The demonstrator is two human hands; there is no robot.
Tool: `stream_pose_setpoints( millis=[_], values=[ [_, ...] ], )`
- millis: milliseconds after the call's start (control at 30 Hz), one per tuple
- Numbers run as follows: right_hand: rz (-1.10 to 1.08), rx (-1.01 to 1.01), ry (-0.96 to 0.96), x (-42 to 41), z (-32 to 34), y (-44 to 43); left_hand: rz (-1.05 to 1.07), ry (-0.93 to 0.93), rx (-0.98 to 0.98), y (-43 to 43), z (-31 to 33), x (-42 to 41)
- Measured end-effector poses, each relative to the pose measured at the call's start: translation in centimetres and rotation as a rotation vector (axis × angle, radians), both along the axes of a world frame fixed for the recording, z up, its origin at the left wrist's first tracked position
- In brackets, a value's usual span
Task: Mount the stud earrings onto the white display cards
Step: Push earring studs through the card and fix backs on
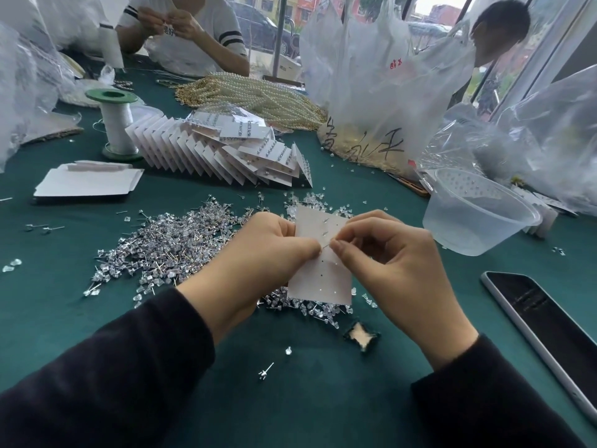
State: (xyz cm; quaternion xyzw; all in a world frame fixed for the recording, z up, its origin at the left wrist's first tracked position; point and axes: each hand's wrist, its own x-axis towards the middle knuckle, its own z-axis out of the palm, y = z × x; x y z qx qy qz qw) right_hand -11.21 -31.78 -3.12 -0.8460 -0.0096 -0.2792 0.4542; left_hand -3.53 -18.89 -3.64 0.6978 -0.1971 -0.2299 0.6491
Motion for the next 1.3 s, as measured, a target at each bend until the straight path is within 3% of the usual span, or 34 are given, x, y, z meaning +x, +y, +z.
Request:
stream_pose_setpoints(
  millis=[400,800,1300],
  values=[
    [0.023,0.089,-0.069,0.1,-0.3,0.1,0.067,-0.117,0.018,-0.1,0.0,0.0],
    [-0.024,-0.1,-0.074,0.1,-0.6,0.5,0.076,-0.213,0.034,0.1,0.0,-0.2],
    [-0.047,-0.052,-0.105,0.4,-2.0,1.1,0.045,-0.241,0.055,0.1,-0.3,0.0]
  ],
)
